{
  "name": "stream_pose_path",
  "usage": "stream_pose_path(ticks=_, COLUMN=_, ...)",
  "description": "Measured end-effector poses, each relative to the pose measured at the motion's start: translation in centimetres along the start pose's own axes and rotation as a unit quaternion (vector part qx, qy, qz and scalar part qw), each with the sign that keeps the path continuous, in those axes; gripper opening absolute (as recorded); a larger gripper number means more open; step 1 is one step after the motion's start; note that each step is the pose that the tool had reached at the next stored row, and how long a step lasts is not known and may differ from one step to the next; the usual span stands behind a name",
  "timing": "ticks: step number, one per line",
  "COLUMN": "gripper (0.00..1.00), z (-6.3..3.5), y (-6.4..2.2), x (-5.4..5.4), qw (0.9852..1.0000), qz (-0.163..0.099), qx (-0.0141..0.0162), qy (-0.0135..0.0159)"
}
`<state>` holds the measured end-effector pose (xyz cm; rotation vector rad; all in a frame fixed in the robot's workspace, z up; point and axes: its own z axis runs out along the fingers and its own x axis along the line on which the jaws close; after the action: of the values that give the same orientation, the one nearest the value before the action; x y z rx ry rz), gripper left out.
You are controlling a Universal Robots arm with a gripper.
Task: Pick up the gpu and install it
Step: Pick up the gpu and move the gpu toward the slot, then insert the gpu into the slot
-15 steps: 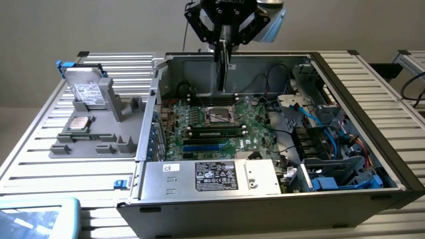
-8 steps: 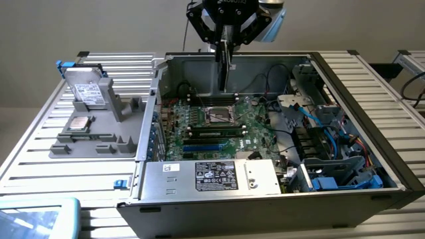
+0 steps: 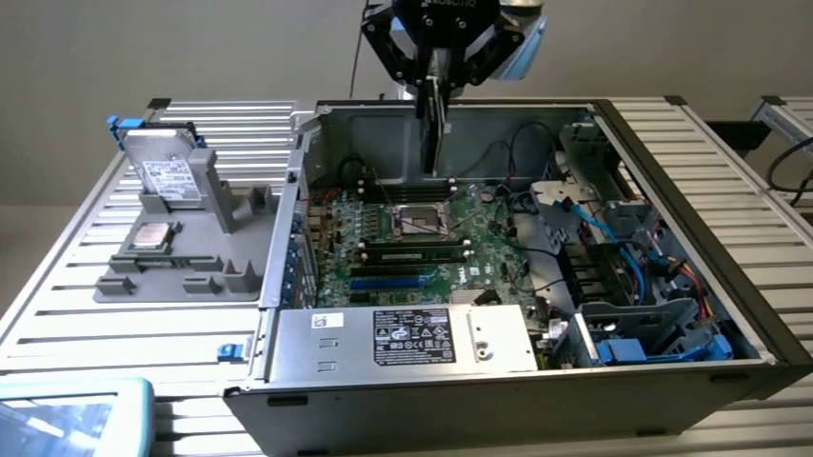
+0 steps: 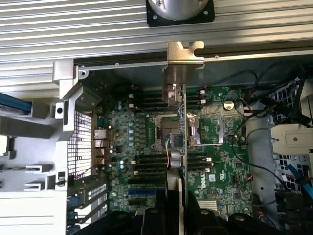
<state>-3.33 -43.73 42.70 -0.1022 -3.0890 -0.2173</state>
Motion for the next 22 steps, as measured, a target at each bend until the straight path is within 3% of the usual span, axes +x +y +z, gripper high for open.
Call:
stream_pose_path(ticks=3, gripper=0.27, z=0.02, y=0.06, x=-1.0, qw=1.0, qz=0.0, qx=-0.0021, qy=0.0038)
stream_pose_path(ticks=10, gripper=0.27, z=0.15, y=0.14, x=-2.0, qw=1.0, qz=-0.006, qx=-0.0061, qy=0.0052)
stream_pose_path(ticks=14, gripper=0.27, z=0.2, y=0.15, x=-2.2, qw=0.9996, qz=-0.028, qx=-0.0063, qy=0.0085)
stream_pose_path(ticks=18, gripper=0.27, z=0.23, y=0.14, x=-2.2, qw=0.9978, qz=-0.064, qx=-0.0074, qy=0.0139)
stream_pose_path(ticks=22, gripper=0.27, z=0.32, y=0.13, x=-2.2, qw=0.9949, qz=-0.098, qx=-0.0113, qy=0.0178)
